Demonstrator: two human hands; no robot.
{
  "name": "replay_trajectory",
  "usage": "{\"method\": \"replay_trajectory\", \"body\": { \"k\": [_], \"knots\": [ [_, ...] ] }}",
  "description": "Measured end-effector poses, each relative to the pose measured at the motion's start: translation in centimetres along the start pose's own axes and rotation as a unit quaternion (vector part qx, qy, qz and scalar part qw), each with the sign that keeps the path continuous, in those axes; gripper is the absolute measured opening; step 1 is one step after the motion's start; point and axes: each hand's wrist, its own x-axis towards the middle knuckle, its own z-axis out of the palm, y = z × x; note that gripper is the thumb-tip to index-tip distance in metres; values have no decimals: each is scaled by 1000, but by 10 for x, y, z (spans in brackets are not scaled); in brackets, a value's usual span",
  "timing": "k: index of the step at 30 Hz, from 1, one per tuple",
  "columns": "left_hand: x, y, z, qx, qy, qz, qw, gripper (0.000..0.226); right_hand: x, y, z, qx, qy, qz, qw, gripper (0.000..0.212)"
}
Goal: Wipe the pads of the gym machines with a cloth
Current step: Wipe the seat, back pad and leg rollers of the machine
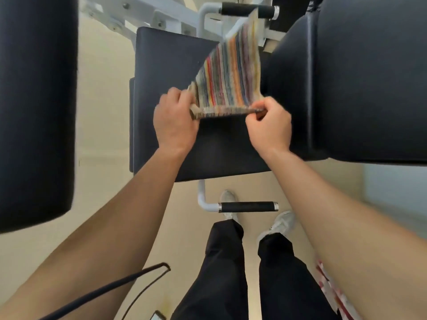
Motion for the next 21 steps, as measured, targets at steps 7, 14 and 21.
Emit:
{"method": "replay_trajectory", "body": {
  "k": [7, 14, 21],
  "knots": [
    [-65, -23, 55, 239, -259, 19, 936, 71, -54, 87, 65, -281, -160, 42, 945, 32],
    [-40, 4, 109, 38, -141, 104, 984, 52, 4, 83, 109, -259, -131, -171, 942, 66],
    [30, -17, 155, 69, -83, 136, 985, 59, 92, 81, 154, -300, -80, -202, 929, 71]
  ]
}}
